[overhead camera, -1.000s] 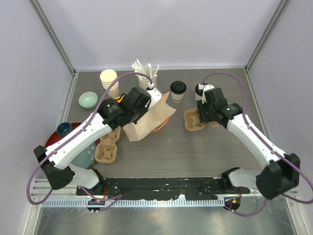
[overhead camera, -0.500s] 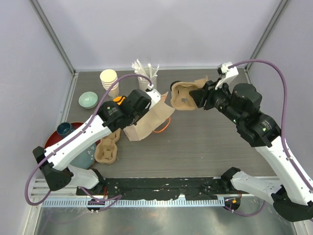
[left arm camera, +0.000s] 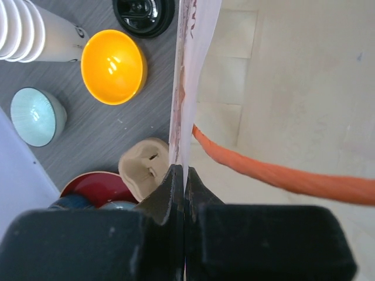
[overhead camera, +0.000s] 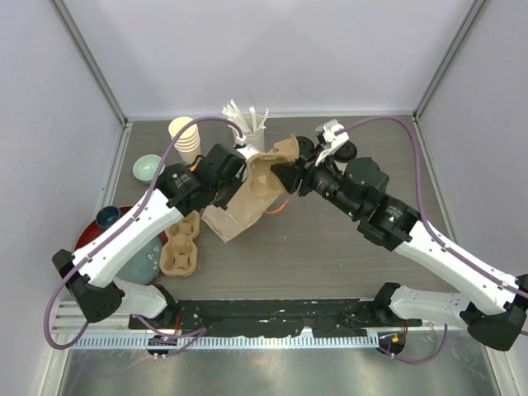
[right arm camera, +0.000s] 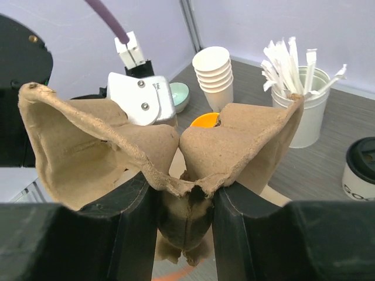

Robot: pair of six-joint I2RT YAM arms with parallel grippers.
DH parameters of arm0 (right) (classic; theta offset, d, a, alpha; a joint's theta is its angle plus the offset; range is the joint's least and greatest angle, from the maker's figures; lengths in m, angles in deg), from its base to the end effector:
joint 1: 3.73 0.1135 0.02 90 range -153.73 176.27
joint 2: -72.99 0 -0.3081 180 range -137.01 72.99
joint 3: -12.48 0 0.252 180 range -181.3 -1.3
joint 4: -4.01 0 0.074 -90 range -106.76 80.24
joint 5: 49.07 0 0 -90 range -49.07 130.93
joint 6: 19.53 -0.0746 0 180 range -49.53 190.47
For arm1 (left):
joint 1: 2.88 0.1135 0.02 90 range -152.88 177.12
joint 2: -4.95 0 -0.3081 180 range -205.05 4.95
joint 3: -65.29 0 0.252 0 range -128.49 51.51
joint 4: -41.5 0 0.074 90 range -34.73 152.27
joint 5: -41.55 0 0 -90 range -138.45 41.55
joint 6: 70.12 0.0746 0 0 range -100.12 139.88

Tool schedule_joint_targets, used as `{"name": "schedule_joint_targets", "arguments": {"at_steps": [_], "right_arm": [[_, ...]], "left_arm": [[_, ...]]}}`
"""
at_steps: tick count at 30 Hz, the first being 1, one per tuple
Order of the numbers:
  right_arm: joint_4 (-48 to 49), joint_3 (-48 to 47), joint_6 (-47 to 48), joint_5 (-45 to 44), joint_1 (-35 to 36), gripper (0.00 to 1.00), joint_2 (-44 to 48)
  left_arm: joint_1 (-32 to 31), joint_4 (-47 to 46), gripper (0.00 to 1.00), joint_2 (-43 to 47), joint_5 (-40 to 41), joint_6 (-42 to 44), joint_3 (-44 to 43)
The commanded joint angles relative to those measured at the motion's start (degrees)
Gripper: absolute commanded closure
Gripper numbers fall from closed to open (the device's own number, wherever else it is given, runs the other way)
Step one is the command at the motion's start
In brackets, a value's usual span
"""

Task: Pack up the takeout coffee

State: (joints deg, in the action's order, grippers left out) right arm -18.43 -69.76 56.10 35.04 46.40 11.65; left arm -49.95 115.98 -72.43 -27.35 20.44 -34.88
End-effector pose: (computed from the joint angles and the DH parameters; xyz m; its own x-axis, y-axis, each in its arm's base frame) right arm 0.1699 0.1914 0.4698 -0.1898 0.1578 -0.9690 -0.6716 0.6991 0.2454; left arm 0.2063 -0.1823 0.3991 -0.5292 0.5823 -0.6171 0.5363 0.7932 0.2885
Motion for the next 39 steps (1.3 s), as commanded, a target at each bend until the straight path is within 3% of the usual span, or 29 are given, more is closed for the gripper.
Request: {"name": "schedule_joint_targets", "arguments": {"at_steps": [1, 5, 13, 23, 27, 30, 33, 39], "right_arm": [[11.9, 8.2, 0.1, 4.7, 1.6, 0.62, 0.2], [15.7, 11.5, 2.6, 9.1, 2.1, 0.61, -2.1], [9.7, 17.9, 6.1, 2.6, 2.1, 0.61, -0.2], [-12.5, 16.7, 0.0, -11.2, 2.1, 0.62, 3.2], [-10.4, 16.4, -0.6, -13.5, 2.8, 0.63, 0.1], [-6.0, 14.0, 2.1, -18.0, 7.8, 0.63, -1.8], [-0.9, 14.6, 8.8, -24.2, 15.2, 0.60, -1.6], [-2.8, 20.0, 9.7, -23.8, 16.6, 0.57, -1.1]], "left_arm": [[0.1, -3.5, 1.00, 0.9, -7.2, -2.4, -3.7], [0.1, -3.8, 1.00, 0.8, -9.9, -2.8, -3.1], [2.3, -3.5, 1.00, 1.8, -12.4, -3.3, -4.0], [2.4, -4.1, 1.00, 2.5, -13.2, -0.8, -1.9], [1.4, -3.2, 1.00, 2.1, -18.9, 0.5, 0.3], [0.8, -3.3, 1.00, 1.0, -22.3, -0.2, 0.6], [1.4, -4.3, 1.00, 0.6, -16.9, -0.2, -1.1], [7.8, -5.2, 1.00, -0.1, -18.5, -3.6, -3.7]]}}
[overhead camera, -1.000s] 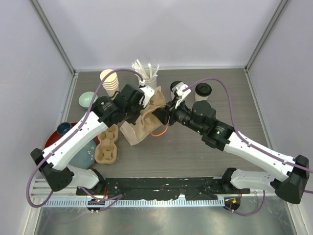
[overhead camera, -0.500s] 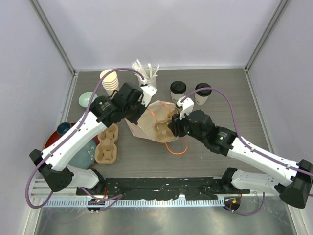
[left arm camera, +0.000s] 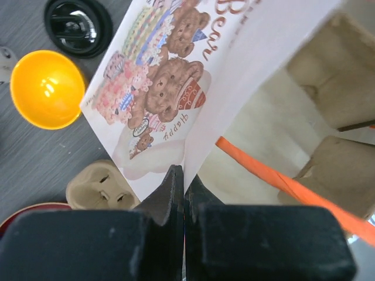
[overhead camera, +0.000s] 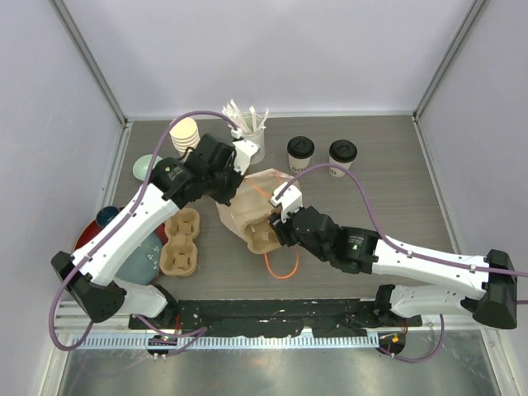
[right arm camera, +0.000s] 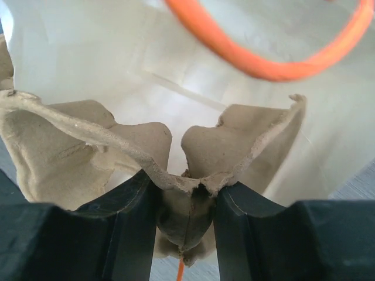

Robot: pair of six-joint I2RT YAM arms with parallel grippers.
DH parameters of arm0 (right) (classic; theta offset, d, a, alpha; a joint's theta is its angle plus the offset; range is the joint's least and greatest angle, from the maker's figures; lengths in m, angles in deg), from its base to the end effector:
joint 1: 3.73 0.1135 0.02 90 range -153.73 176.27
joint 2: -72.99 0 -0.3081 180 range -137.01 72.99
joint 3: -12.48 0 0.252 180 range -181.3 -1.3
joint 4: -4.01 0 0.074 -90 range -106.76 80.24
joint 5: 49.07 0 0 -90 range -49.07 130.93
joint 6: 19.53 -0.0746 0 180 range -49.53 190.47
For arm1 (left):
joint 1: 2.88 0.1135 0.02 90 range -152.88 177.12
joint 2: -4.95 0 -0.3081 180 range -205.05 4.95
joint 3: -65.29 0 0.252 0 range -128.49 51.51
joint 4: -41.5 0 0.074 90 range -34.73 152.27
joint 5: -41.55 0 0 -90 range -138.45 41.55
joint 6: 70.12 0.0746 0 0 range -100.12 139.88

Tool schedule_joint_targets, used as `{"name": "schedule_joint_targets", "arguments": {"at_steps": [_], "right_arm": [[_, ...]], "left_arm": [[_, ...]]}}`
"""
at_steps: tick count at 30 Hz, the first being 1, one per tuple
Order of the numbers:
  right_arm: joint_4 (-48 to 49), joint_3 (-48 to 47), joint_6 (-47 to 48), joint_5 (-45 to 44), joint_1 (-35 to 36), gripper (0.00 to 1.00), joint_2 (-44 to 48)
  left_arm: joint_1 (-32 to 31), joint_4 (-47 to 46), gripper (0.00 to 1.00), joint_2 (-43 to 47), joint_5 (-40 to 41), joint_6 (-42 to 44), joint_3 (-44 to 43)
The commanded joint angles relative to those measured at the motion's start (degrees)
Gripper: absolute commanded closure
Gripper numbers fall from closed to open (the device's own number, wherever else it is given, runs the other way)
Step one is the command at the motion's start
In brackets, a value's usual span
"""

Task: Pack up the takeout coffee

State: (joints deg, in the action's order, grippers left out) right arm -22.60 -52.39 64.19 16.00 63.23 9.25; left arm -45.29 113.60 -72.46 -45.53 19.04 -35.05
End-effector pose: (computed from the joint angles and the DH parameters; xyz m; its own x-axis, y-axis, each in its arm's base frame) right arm 0.1321 0.2302 0.3338 -0.2423 -0.3164 -0.9172 -0.6630 0.7441 -0.0815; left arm 0.2108 -0.1874 0.4000 -0.5681 0.4991 -0.6543 0.6407 0.7672 0.0290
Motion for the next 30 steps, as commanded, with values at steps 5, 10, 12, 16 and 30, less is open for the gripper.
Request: {"name": "schedule_joint_targets", "arguments": {"at_steps": [5, 10, 12, 16, 30], "right_arm": [[-0.9, 5.7, -1.8, -10.3, -0.2, 0.57, 3.3], [1.0, 3.2, -1.5, -12.8, -0.2, 0.57, 2.8], [2.4, -0.4, -1.0, -11.4, -0.3, 0.57, 1.1], [3.5, -5.9, -1.9, -12.4, -0.8, 0.58, -4.7], [16.4, -0.2, 0.1, -13.3, -1.5, 0.58, -14.1]], "left_arm": [[3.3, -1.9, 1.00, 0.1, -2.2, -2.2, -3.3], [-0.5, -0.2, 1.00, 0.2, -9.6, 0.5, -1.7], [-3.3, 0.4, 1.00, 0.0, -8.4, 2.9, -0.5], [-5.8, -0.4, 1.00, 0.1, -7.8, 3.9, 1.7], [-3.2, -2.2, 1.00, 0.1, -11.4, -2.8, -4.7]]}}
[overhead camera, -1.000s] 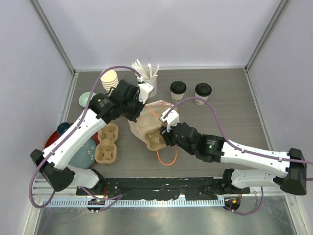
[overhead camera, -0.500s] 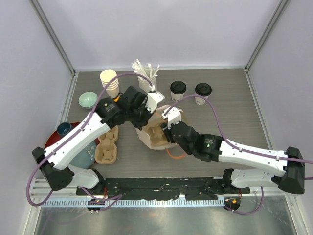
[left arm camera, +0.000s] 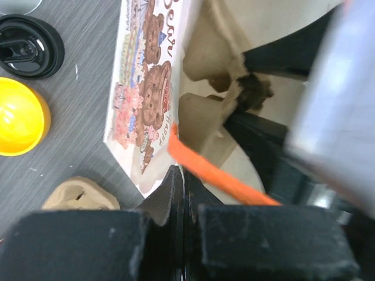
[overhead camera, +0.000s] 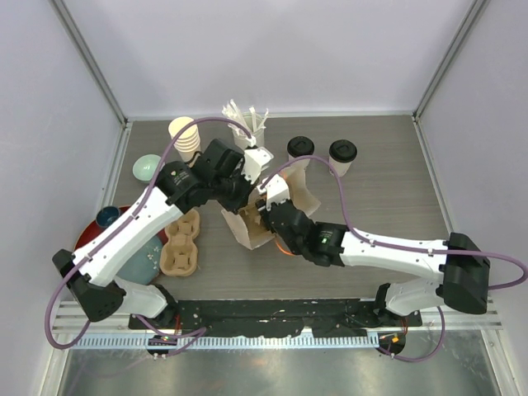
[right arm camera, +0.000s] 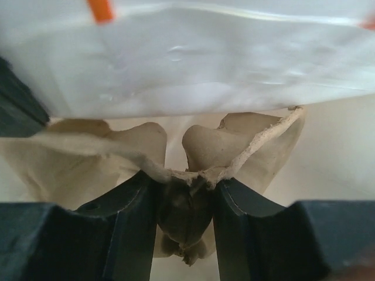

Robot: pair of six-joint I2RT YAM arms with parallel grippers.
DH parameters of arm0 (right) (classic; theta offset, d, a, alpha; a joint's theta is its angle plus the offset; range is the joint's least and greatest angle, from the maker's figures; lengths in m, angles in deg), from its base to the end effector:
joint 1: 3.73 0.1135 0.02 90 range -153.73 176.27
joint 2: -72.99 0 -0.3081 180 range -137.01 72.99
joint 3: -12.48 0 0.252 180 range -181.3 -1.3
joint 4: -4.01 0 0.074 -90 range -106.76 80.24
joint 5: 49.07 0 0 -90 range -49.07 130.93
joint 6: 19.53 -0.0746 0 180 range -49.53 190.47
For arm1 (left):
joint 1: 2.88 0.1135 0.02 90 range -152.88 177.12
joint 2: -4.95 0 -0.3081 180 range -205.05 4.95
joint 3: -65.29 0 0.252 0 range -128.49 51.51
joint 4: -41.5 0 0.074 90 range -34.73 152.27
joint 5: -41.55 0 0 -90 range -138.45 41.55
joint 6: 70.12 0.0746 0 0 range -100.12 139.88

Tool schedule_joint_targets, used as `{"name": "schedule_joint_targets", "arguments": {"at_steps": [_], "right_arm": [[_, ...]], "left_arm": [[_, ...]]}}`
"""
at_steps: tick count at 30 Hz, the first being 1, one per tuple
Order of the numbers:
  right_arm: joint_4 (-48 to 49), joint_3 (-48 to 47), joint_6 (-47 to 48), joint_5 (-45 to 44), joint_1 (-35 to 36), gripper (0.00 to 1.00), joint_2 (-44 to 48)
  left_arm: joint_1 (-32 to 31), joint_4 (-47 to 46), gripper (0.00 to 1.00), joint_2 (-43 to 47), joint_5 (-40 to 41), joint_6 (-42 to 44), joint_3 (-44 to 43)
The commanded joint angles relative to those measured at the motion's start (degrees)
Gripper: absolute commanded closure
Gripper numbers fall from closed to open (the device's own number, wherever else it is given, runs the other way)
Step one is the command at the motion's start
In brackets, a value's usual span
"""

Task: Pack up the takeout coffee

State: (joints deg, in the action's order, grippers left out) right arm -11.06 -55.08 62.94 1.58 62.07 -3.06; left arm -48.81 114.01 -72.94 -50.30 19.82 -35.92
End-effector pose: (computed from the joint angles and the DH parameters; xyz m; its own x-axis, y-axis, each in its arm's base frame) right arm 0.1725 0.2685 0.3227 -0.2236 -0.2504 -0.9419 -0.4416 0.8876 -0.1311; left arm 0.1957 -0.2056 0.4021 -0.5272 0.5431 -0.6535 0.7322 0.6806 -0.0251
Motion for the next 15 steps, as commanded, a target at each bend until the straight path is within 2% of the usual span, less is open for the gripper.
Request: {"name": "schedule_joint_targets", "arguments": {"at_steps": [1, 5, 9, 15], "right_arm": [[4.8, 3.9, 1.4, 1.9, -0.2, 0.58, -1.6], [3.7, 7.7, -0.7, 2.1, -0.1, 0.59, -0.3], [1.9, 9.7, -1.1, 1.6, -0.1, 0.60, 0.6], [-2.4, 9.8, 3.2, 1.7, 1.5, 0.61, 0.8]], "left_arm": [[1.1, -2.8, 1.00, 0.5, -5.9, -5.0, -4.1], [4.4, -2.7, 1.00, 0.2, -3.4, -6.9, -4.9], [4.6, -3.4, 1.00, 0.2, -0.4, -6.6, -3.1], [4.5, -6.1, 1.00, 0.5, 8.1, -3.9, -1.2]]}}
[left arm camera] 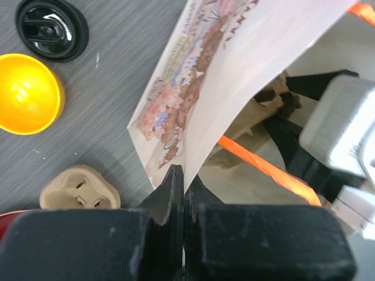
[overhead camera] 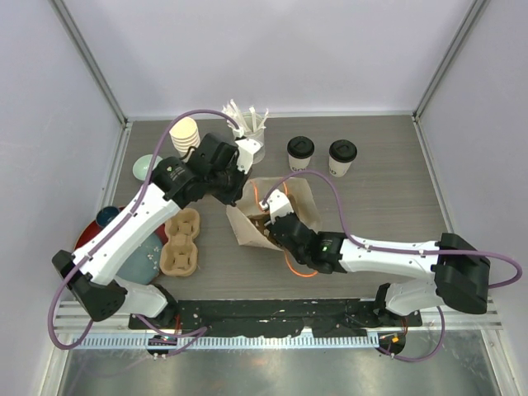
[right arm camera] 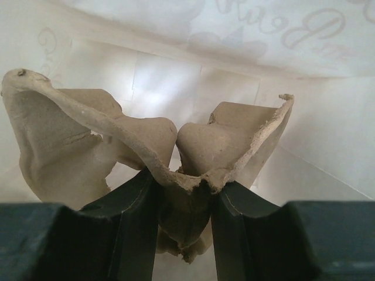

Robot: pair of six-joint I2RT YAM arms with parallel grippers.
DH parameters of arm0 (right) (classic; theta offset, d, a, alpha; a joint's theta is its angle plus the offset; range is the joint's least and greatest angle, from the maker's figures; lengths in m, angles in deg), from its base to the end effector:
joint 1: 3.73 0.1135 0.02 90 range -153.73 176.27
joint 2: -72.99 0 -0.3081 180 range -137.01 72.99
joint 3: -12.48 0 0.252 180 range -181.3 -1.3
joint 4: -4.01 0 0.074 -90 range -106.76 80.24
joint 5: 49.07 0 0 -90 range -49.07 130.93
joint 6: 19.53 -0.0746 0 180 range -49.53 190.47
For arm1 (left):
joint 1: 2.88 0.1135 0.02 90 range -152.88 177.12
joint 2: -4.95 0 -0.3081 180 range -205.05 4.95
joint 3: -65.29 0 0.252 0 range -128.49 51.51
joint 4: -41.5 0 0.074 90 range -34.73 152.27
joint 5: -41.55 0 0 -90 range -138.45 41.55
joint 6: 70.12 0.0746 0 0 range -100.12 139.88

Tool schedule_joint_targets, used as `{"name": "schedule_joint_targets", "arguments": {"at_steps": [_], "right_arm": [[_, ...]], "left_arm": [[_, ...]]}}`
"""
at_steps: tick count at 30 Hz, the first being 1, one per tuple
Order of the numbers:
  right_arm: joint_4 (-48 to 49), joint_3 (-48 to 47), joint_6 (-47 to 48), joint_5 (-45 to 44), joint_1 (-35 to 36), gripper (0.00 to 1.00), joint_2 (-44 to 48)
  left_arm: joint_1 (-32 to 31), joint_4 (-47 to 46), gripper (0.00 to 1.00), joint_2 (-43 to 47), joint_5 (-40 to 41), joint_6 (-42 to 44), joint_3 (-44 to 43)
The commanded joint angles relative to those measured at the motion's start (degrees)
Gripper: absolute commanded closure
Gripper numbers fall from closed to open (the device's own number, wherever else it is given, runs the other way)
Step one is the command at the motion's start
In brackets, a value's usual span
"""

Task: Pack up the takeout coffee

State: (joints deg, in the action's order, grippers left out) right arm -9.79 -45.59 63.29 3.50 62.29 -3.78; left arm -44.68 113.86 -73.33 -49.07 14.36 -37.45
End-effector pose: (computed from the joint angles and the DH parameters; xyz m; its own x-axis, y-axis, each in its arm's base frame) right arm 0.1636 0.2562 0.2610 -0.2813 -0.3882 -0.8776 -0.4859 0.8463 -0.2186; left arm 0.2130 -0.1915 0.4093 -0.6152 0.4210 -0.6665 0.6156 0.7847 -0.0725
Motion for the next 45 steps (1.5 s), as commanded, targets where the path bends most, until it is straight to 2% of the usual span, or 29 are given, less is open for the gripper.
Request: {"name": "schedule_joint_targets", "arguments": {"at_steps": [1, 4, 7, 10, 17, 24, 29, 34, 37, 41, 45], "right_arm": [[-5.4, -0.1, 3.3, 0.0, 1.4, 0.61, 1.3], [-8.6, -1.6, 3.7, 2.0, 1.4, 0.61, -0.7], [-9.4, -3.8, 1.3, 3.0, 1.3, 0.60, -1.5], [-4.1, -4.1, 0.0, 4.0, 1.4, 0.59, 2.2], [7.2, -0.7, 4.2, -1.5, 1.4, 0.58, 11.4], [8.7, 5.3, 6.9, 3.8, 1.4, 0.56, 13.3], [2.6, 6.3, 10.9, 8.3, 1.6, 0.62, 13.8], [-9.6, 3.8, 11.9, 6.9, 1.5, 0.65, 11.4], [-13.6, 2.0, 10.8, 6.5, 1.0, 0.66, 9.3], [-14.6, 1.5, 8.0, 10.9, -0.5, 0.69, 6.9], [-14.9, 1.8, 7.6, 6.3, -0.3, 0.71, 5.6]], "left_arm": [[0.4, -5.9, 1.00, 1.0, 7.1, 1.7, 0.0], [0.4, -5.5, 1.00, 1.0, 5.7, 1.4, -1.4], [0.1, -4.7, 1.00, 0.9, 0.9, 1.7, -1.4], [-0.8, -3.6, 1.00, 0.0, 0.9, 2.7, 0.6], [-0.7, -4.3, 1.00, -1.7, -3.2, 3.0, 9.1], [5.2, -2.6, 1.00, -4.9, -7.3, 1.3, 6.2], [7.6, -1.8, 1.00, -6.1, -9.4, 0.9, 0.6], [7.6, 0.1, 1.00, -7.1, -10.2, 1.0, -3.7], [7.6, 0.3, 1.00, -6.4, -11.3, 1.4, -4.0], [7.6, 1.2, 1.00, -5.2, -12.2, 1.7, -4.2], [7.6, 2.1, 1.00, -6.1, -10.7, 2.2, -5.3]]}}
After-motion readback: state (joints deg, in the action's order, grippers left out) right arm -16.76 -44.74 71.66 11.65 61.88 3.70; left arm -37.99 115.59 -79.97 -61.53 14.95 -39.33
